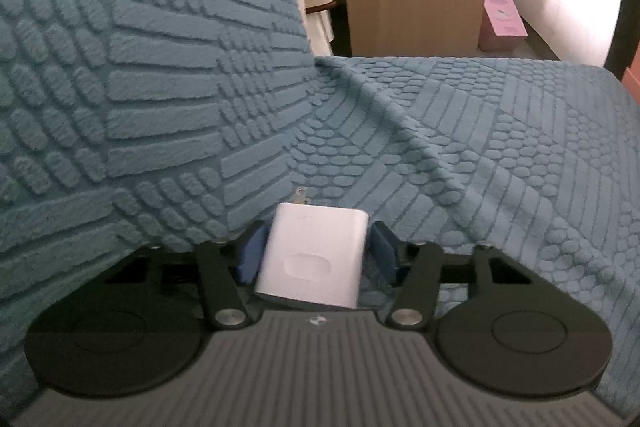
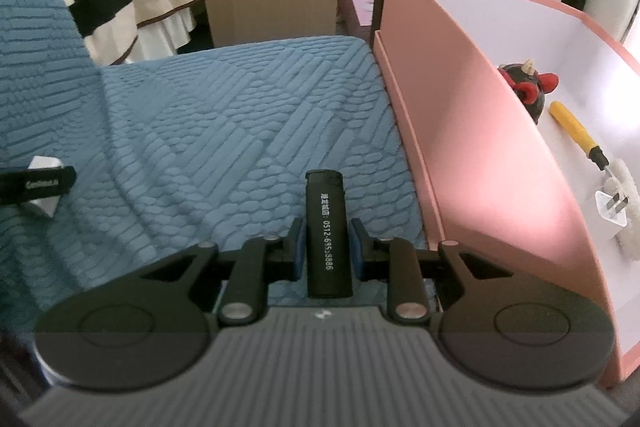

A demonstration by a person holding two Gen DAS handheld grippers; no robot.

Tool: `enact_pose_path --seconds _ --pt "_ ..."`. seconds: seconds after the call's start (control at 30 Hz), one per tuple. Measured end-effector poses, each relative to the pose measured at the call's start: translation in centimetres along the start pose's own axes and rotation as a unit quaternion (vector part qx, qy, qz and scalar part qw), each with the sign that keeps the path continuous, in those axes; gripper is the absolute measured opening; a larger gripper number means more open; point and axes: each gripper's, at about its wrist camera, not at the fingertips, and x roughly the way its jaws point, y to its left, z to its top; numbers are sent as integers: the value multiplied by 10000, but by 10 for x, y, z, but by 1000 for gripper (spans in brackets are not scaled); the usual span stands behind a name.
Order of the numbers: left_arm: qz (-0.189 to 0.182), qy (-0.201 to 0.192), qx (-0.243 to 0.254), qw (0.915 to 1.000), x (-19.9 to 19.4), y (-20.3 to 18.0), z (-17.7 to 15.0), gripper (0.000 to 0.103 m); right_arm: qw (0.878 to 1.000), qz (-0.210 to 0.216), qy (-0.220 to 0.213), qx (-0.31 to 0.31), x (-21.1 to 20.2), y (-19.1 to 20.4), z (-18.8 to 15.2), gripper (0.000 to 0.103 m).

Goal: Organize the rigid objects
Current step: 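Lift the larger white charger with the left tool while the right tool lifts the black stick toward the box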

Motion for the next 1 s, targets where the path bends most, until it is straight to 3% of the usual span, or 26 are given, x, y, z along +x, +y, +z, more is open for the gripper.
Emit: enact_pose_path --seconds 0.23,0.43,1.0 --pt "-154 28 -259 9995 -5 5 4 60 9999 160 25 -60 -5 3 -3 26" --pt "-687 77 -699 9952 -19 3 1 59 9990 411 80 -146 -9 7 -8 26" --pt "-1555 215 -516 9862 -47 -23 -9 58 9969 641 304 -346 -16 11 -24 26"
